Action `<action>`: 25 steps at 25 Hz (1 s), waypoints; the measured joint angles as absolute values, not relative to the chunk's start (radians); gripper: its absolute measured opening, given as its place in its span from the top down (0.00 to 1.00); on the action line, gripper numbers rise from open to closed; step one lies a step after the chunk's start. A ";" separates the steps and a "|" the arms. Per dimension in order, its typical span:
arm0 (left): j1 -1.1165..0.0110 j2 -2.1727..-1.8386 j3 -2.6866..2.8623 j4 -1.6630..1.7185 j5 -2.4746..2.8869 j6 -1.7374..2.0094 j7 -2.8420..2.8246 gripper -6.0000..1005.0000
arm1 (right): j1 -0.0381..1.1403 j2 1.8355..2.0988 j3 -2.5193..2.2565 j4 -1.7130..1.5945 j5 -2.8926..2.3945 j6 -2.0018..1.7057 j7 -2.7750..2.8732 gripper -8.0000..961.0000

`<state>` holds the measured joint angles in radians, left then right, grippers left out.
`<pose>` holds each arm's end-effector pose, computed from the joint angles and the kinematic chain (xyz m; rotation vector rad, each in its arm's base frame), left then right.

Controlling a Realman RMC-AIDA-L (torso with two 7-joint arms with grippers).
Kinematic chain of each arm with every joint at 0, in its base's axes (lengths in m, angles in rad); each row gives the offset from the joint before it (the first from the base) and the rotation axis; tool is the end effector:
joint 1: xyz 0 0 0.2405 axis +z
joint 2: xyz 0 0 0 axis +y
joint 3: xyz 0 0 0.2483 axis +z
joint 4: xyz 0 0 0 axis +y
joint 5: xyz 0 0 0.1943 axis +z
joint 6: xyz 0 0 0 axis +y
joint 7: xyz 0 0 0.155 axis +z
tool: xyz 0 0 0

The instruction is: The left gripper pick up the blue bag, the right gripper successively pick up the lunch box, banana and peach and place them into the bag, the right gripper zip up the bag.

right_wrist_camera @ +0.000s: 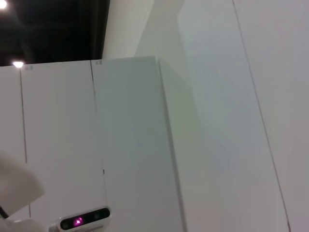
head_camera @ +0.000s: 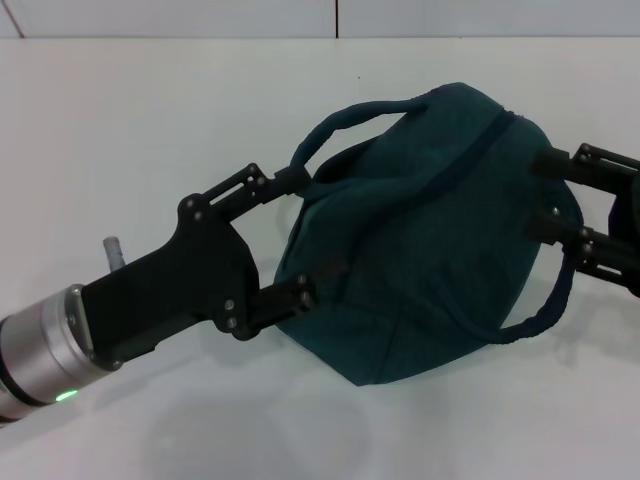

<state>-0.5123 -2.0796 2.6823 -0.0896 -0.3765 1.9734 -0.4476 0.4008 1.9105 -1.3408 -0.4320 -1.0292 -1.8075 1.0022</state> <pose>-0.2143 0.2355 -0.0248 -2.3578 0.0107 -1.4252 0.2194 0.2695 0.0317 -2.5884 0.2076 1.3722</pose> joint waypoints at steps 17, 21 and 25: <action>-0.529 -2.065 2.719 -0.135 -0.319 1.967 -0.447 0.27 | 0.403 1.904 -1.337 -0.531 -1.198 -1.770 1.005 0.09; -0.529 -2.059 2.724 -0.135 -0.320 1.969 -0.447 0.27 | 0.404 1.902 -1.332 -0.532 -1.198 -1.770 1.006 0.08; -0.529 -2.061 2.724 -0.135 -0.320 1.968 -0.444 0.27 | 0.399 1.902 -1.317 -0.532 -1.200 -1.770 1.005 0.08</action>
